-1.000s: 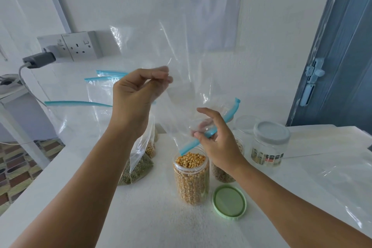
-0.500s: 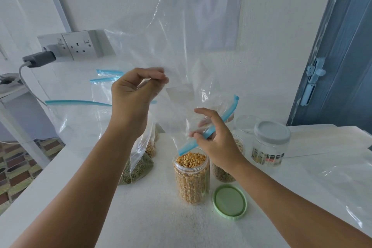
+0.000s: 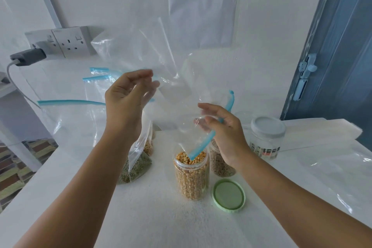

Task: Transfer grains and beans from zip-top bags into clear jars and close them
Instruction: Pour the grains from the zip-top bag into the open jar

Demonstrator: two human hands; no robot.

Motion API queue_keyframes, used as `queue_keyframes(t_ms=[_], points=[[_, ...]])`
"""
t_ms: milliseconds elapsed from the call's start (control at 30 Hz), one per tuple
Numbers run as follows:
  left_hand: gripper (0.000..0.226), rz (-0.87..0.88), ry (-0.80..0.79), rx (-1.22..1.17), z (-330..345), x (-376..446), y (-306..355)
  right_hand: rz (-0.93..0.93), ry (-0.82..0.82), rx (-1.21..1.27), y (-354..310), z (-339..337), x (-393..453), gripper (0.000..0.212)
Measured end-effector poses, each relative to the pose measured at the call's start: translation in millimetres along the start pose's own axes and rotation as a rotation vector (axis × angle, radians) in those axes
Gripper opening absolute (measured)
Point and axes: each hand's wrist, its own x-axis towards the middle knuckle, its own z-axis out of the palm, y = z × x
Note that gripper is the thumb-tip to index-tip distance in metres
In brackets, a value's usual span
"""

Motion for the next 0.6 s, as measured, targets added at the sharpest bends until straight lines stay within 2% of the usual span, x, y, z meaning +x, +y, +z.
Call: queue_keyframes(t_ms=[167, 267, 367, 600], points=[[0.022, -0.007, -0.073, 0.076, 2, -5, -7, -0.021, 0.044, 0.109, -20, -21, -1, 0.041], [0.030, 0.016, -0.084, 0.079, 3, -6, -8, -0.031, -0.046, -0.062, -21, -33, -8, 0.043], [0.023, 0.018, -0.056, 0.066, 5, -3, -5, -0.029, -0.148, -0.251, -13, -35, -8, 0.051], [0.057, -0.121, -0.052, -0.145, 8, 14, -4, -0.112, -0.186, -0.405, -3, -32, 17, 0.050]])
